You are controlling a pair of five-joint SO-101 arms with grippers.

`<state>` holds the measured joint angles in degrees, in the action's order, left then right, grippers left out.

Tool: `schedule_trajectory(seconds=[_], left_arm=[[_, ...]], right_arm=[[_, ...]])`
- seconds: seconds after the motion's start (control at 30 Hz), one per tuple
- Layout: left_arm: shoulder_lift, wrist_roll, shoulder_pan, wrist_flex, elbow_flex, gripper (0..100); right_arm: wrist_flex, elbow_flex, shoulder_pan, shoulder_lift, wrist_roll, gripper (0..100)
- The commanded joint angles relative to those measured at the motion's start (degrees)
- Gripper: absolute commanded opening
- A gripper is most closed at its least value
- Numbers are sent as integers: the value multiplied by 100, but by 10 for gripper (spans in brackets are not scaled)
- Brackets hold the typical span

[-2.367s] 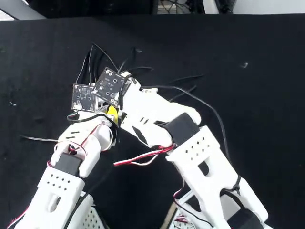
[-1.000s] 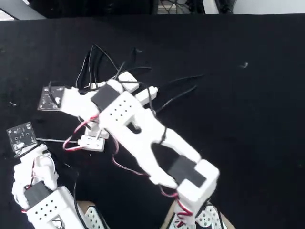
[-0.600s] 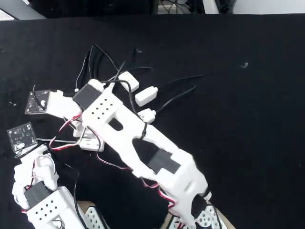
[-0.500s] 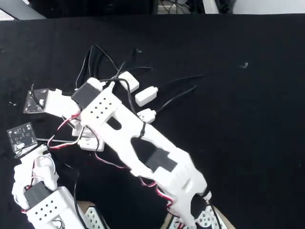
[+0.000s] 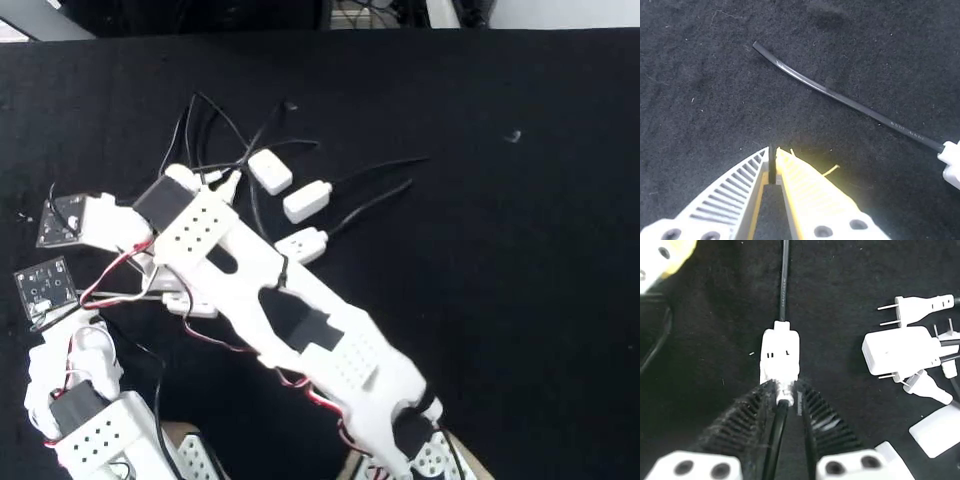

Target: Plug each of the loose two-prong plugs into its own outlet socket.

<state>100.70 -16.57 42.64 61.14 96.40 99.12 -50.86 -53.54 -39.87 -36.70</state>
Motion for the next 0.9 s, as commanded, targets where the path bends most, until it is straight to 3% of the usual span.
schedule_trajectory(seconds=[0.0, 0.87], left_arm=[[79, -35, 48, 18, 110, 30], [70, -35, 57, 18, 110, 30]], right_arm=[[176, -163, -97, 4, -35, 11], [176, 57, 53, -4, -185, 11]])
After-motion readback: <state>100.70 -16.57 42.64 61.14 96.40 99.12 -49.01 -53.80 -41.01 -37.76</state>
